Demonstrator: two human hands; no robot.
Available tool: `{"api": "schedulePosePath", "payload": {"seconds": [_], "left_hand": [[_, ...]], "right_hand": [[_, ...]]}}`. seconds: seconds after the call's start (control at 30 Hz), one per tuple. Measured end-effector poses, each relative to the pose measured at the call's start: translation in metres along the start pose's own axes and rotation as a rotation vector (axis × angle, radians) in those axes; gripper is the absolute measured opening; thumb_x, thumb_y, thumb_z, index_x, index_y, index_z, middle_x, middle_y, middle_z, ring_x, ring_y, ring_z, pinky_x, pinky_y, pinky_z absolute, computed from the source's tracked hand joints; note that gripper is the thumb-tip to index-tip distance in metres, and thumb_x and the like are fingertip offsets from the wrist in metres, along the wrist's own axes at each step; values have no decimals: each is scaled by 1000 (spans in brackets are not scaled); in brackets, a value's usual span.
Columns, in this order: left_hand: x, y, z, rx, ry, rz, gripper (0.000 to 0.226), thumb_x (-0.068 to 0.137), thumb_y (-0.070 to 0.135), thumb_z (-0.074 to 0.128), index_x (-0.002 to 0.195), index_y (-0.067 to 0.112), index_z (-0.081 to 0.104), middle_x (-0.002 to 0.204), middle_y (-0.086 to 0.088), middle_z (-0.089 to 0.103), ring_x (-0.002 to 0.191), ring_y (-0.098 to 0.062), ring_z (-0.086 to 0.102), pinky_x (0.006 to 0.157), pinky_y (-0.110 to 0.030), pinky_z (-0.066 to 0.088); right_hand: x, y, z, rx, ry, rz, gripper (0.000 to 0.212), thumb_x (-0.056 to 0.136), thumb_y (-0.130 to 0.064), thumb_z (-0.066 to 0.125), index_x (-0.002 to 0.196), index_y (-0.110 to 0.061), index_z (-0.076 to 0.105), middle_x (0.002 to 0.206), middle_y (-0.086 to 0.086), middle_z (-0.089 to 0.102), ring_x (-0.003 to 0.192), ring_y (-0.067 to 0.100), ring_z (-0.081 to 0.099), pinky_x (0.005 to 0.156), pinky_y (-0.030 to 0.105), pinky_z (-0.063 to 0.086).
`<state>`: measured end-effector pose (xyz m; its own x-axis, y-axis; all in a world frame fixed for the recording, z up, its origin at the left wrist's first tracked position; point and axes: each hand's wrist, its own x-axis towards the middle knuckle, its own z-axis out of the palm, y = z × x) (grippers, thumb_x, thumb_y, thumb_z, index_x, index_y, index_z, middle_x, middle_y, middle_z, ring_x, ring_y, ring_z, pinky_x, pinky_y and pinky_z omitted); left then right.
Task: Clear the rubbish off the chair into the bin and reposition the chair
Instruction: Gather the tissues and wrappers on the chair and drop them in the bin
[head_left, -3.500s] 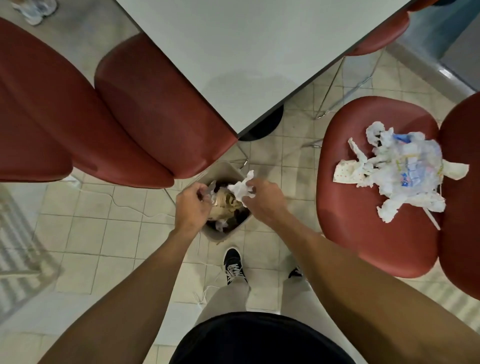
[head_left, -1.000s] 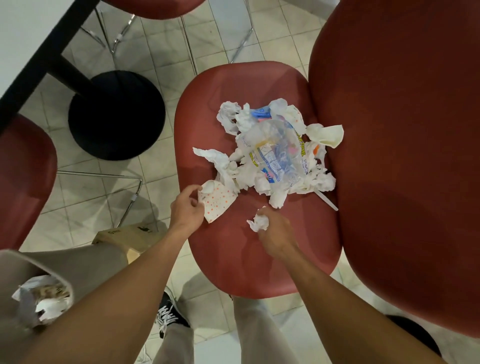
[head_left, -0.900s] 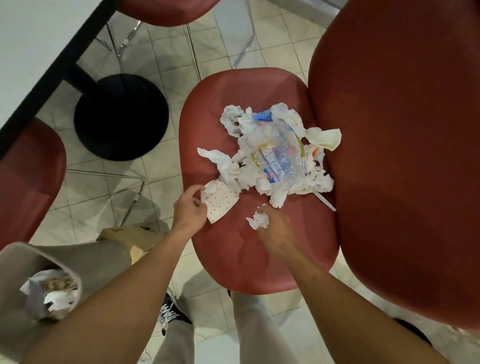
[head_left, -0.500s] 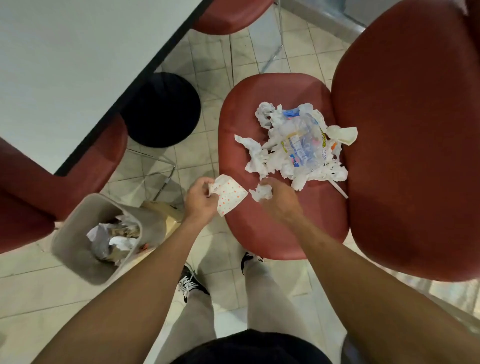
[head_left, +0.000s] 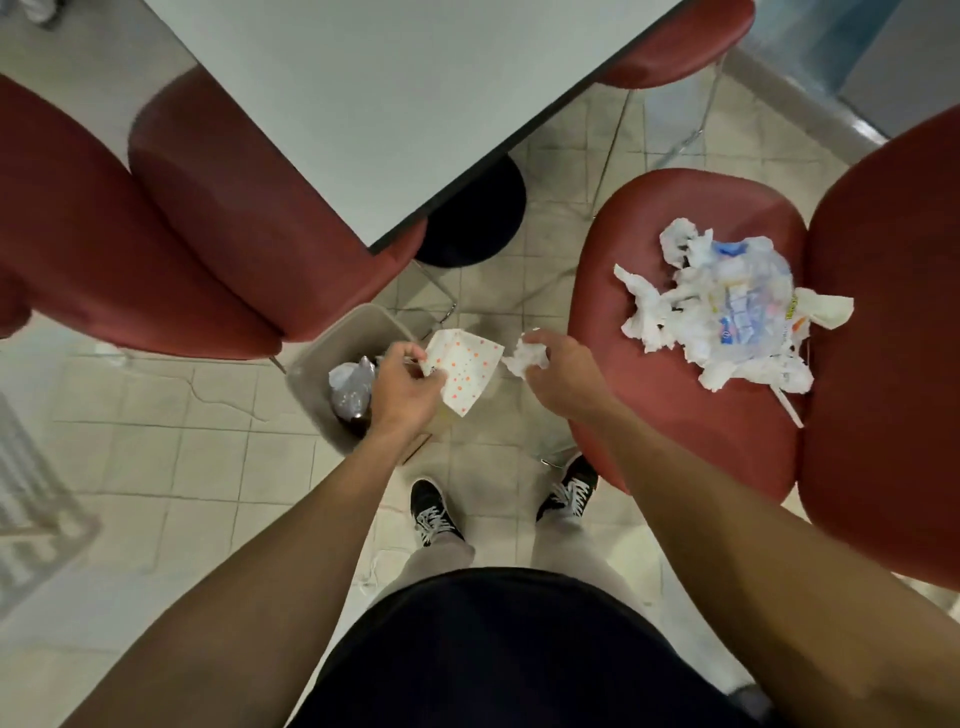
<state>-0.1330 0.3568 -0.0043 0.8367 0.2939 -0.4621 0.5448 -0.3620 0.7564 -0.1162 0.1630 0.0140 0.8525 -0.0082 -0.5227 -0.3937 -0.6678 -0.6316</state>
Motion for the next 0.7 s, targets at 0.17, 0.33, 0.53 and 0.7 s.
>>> {"api": "schedulePosePath", "payload": {"seconds": [0.17,0.33,0.53,0.7], "left_hand": [[10,-31,-63,37,84,-58,26,78,11,69,91,24,52,100,2,61,76,-10,57,69,-26,47],[20,-59,-111,81,173,-78,26,78,7,70,93,16,52,87,4,57,74,-15,54,67,-17,37],[40,-83,-136,94,173,-159,28,77,15,74,93,15,52,89,-4,63,77,-20,57,67,-21,37],[55,-88,-140,68,149,-283,35,75,37,75,97,17,57,96,-3,63,86,-24,61,78,-27,49]], "right_hand": [[7,-52,54,-21,-67,-61,46,83,-8,57,127,-16,57,126,7,61,112,26,59,96,40,49],[11,-90,95,-103,-97,-69,48,85,-7,55,131,-21,55,128,8,59,113,29,56,95,34,47],[21,-114,133,-155,-164,-85,49,86,-8,53,133,-21,52,132,8,57,121,28,52,92,27,40],[29,-133,144,-217,-224,-139,64,90,-20,57,147,-27,31,140,5,51,127,24,48,102,33,39]]}}
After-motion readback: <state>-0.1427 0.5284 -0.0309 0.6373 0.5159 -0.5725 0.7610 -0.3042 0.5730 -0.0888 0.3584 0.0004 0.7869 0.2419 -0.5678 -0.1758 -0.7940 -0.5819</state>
